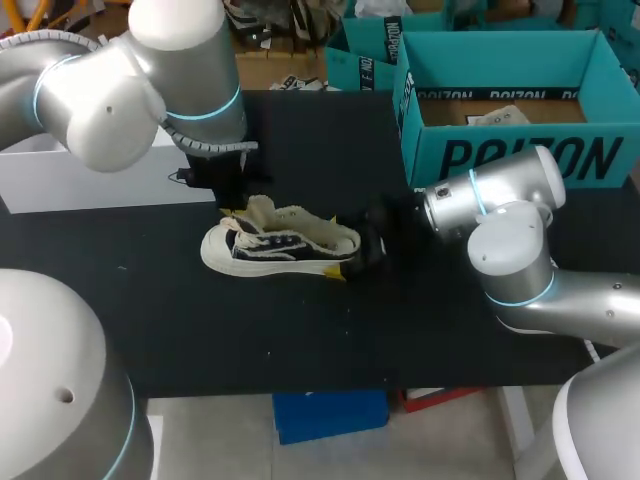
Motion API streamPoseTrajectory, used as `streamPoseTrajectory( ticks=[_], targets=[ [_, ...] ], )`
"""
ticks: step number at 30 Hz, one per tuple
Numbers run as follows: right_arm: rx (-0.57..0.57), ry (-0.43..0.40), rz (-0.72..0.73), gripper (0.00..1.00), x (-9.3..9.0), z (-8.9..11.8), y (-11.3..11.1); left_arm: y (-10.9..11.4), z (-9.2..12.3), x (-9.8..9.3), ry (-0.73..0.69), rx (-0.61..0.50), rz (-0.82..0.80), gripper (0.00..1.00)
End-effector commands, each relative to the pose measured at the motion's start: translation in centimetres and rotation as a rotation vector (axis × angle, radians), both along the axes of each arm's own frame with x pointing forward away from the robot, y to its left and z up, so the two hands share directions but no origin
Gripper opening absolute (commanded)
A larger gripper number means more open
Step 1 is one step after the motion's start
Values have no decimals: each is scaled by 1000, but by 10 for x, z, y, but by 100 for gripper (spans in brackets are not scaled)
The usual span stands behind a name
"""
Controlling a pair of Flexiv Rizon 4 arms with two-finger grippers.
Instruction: Take the shoe out of the shoebox, open the shoe tongue, remove and reinsert the insole, then place the shoe into the shoebox
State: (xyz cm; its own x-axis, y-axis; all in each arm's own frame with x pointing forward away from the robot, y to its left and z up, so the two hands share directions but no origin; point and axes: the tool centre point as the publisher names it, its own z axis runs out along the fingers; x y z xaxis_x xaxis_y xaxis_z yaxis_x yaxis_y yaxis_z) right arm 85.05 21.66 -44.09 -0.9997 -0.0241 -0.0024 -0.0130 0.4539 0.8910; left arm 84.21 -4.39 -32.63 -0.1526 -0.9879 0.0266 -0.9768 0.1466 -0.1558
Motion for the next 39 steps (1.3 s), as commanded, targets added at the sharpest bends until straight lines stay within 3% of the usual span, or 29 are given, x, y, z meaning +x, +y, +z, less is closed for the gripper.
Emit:
streamPoseTrajectory(
  ticks=[1,27,28,30,39],
  targets=[
    [-1,2,-2,0,1,-6,4,13,-7,-6,-17,-109,-7,0],
    [-1,2,-2,0,1,-6,4,38,-9,-7,-31,-137,41,1],
    [-1,2,-2,0,1,-6,4,37,-10,-7,-29,-136,39,20],
    [-1,2,-2,0,1,-6,4,34,-12,-7,-17,-143,24,98],
    [-1,2,-2,0,1,-6,4,21,4,-2,-25,-206,-54,100]
  ],
)
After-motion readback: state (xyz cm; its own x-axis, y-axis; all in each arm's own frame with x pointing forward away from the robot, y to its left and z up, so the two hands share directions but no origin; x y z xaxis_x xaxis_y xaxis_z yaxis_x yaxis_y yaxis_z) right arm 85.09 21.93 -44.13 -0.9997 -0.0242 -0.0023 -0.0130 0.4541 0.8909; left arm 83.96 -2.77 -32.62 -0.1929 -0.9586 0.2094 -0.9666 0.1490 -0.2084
